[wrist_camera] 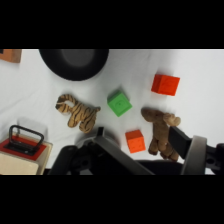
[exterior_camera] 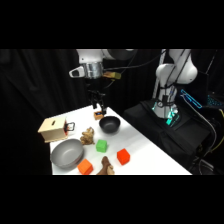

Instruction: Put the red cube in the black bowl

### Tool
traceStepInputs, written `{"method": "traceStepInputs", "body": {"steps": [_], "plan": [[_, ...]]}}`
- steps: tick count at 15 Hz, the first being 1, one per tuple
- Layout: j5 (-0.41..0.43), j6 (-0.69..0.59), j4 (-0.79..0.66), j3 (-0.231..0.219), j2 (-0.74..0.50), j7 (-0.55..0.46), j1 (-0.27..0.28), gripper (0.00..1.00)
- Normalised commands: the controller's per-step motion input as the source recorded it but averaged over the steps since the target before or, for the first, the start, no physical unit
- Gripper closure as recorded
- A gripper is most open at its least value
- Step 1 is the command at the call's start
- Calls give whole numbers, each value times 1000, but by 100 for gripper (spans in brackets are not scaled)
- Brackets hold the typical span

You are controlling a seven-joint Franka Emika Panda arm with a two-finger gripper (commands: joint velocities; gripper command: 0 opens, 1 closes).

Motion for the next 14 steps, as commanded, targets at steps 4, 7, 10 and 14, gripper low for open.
{"method": "traceStepInputs", "body": {"steps": [4,7,10,14], "plan": [[-9,41,-13,35,-12,44,-16,0],[-7,156,-106,63,-93,156,29,0],[-33,232,-202,85,-145,223,73,0],[-50,267,-265,97,-157,245,103,0]]}}
